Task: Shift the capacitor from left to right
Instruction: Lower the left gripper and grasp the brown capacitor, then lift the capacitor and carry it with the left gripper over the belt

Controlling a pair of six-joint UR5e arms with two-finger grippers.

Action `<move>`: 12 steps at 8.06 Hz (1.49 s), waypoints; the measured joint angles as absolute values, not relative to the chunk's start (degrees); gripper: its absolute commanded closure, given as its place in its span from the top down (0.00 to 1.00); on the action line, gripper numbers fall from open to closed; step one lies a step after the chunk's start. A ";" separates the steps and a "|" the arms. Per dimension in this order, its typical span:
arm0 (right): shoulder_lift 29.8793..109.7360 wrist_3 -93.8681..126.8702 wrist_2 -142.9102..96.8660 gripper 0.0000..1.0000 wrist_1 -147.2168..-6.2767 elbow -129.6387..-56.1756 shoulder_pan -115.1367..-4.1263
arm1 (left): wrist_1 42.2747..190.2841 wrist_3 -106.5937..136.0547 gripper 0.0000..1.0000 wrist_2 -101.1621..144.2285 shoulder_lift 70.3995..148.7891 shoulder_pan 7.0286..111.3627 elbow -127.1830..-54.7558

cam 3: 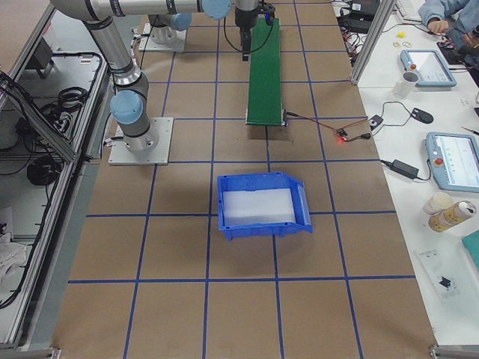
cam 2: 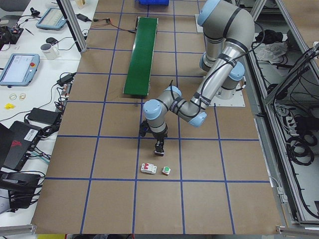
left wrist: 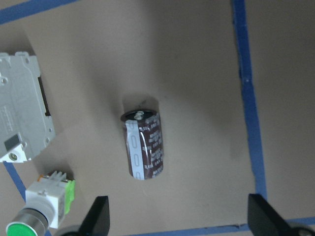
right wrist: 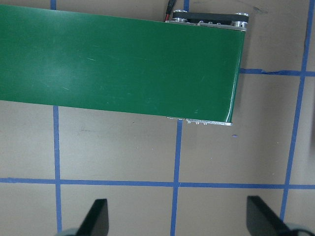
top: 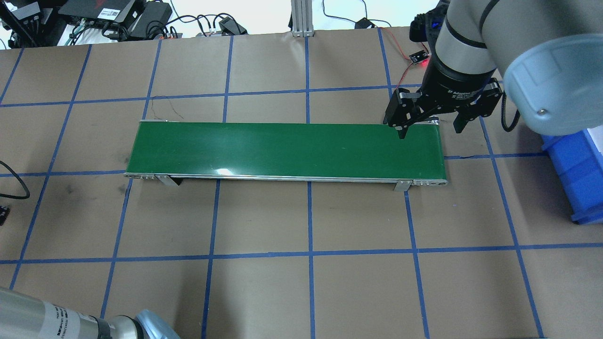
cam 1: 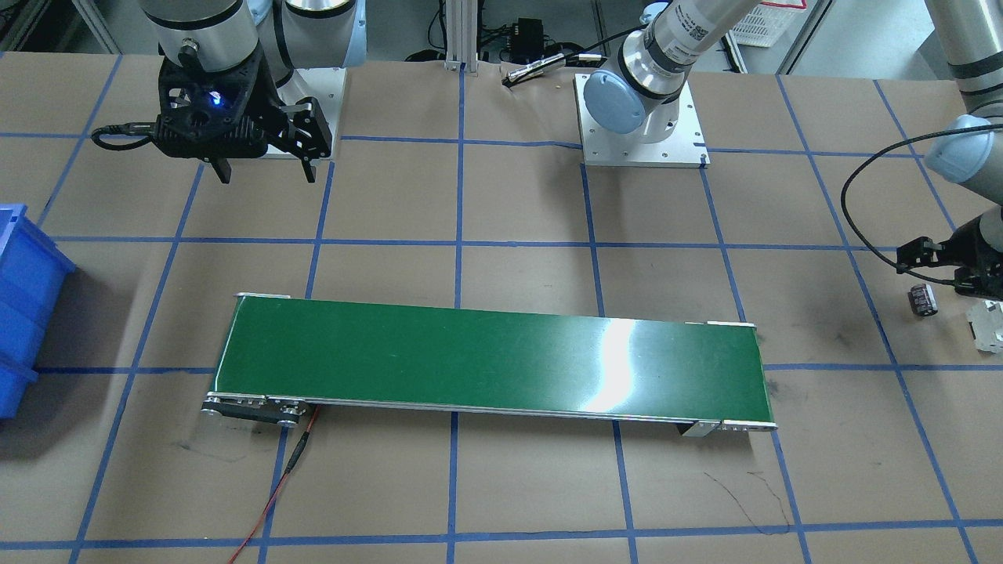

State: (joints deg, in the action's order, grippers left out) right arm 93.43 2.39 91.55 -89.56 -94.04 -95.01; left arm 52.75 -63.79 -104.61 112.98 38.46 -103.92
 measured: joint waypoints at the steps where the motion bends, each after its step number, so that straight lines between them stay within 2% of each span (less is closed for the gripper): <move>1: 93.43 2.38 91.56 1.00 -89.52 -94.04 -95.01 | 50.27 -65.19 1.00 -104.67 114.52 38.23 -103.86; 2: 93.43 2.38 91.57 1.00 -89.46 -94.04 -95.01 | 48.19 -66.03 1.00 -104.69 115.95 38.08 -103.83; 3: 93.43 2.37 91.58 1.00 -89.42 -94.04 -95.01 | 47.06 -66.35 0.86 -104.64 116.95 37.93 -103.77; 5: 93.43 2.37 91.58 1.00 -89.35 -94.04 -95.01 | 46.35 -66.42 0.68 -104.53 118.26 37.75 -103.72; 6: 93.43 2.37 91.58 1.00 -89.32 -94.04 -95.01 | 46.28 -66.47 0.48 -104.51 118.76 37.73 -103.66; 7: 93.43 2.37 91.58 1.00 -89.31 -94.04 -95.01 | 46.25 -66.51 0.06 -104.44 119.14 37.71 -103.60; 8: 93.43 2.37 91.58 1.00 -89.30 -94.04 -95.01 | 46.24 -66.53 0.00 -104.24 119.35 37.71 -103.56; 12: 93.43 2.35 91.56 1.00 -89.35 -94.04 -95.01 | 46.90 -68.14 0.00 -103.85 116.76 37.75 -103.05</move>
